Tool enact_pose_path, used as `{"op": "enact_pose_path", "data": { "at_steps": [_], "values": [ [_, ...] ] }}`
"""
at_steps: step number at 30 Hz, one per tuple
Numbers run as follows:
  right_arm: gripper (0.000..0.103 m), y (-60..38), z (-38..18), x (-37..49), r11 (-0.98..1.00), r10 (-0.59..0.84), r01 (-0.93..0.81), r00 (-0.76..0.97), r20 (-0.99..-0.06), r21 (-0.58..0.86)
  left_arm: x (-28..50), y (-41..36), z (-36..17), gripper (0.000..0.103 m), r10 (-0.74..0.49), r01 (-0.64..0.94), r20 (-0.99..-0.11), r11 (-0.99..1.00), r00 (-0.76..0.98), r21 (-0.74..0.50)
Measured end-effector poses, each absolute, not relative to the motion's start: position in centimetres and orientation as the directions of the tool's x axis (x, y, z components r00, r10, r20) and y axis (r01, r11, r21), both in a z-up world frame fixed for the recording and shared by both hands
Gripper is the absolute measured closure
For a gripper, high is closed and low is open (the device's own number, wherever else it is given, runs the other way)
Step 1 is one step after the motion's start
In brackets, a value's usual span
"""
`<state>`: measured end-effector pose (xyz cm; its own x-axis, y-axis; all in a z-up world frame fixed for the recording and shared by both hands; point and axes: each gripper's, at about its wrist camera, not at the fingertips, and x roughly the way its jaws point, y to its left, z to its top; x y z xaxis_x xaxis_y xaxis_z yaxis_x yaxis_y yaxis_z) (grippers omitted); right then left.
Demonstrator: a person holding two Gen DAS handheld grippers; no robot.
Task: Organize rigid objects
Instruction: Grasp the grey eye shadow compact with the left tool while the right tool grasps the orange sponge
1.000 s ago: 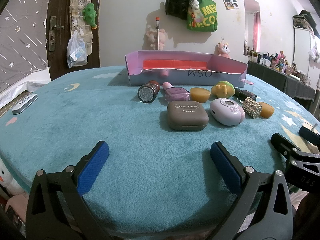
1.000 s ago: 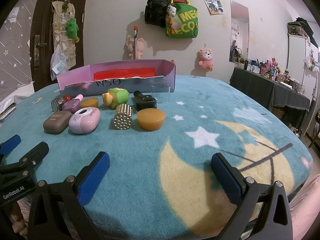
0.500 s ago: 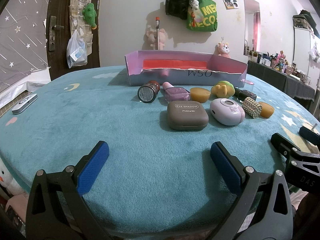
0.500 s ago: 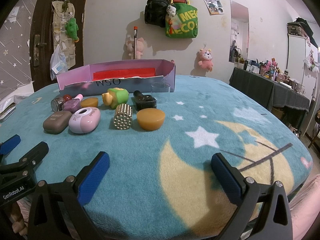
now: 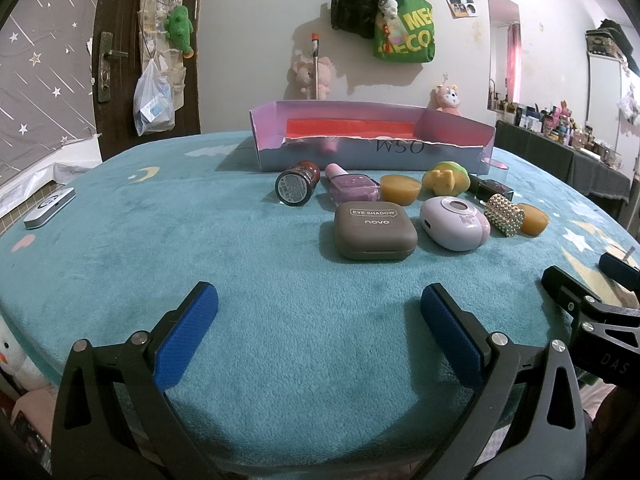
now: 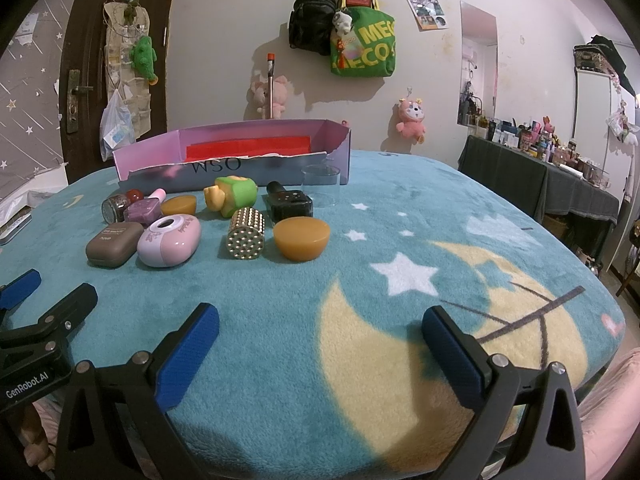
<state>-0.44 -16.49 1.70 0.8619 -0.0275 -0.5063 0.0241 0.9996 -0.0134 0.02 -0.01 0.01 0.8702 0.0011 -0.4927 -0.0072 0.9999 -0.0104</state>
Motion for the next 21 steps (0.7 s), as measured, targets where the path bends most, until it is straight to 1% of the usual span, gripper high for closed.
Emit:
{"op": "enact_pose_path", "data": {
  "at_steps": [9, 13, 14, 18, 21],
  "values": [
    [0.000, -16.7, 2.4, 0.2, 1.000, -0.012, 0.003, 0.844, -0.536, -0.018, 1.5, 0.8, 1.2, 0.000, -0.012, -0.001, -0.528, 1.000, 0.849, -0.025],
    [0.000, -16.5, 4.3, -0.2, 0.999, -0.019, -0.001, 0.881, -0.472, -0.043, 1.8, 0.8, 2.7, 0.000, -0.018, 0.004, -0.518, 1.000, 0.855, -0.029],
    [0.000, -16.5, 4.6, 0.0, 0.999, -0.015, -0.007, 0.883, -0.469, -0.046, 2.1, 0.9, 3.2, 0.000, -0.020, 0.004, -0.519, 1.000, 0.855, -0.030],
    [0.000, -16.7, 5.5, 1.4, 0.999, -0.007, -0.014, 0.876, -0.483, -0.040, 3.3, 0.6, 4.5, 0.000, -0.042, 0.033, -0.533, 0.999, 0.845, -0.025],
    [0.000, -17.1, 6.1, 2.6, 1.000, 0.000, -0.013, 0.861, -0.508, -0.022, 4.3, 0.3, 5.0, 0.000, -0.063, 0.061, -0.563, 0.998, 0.824, -0.022]
  ]
}}
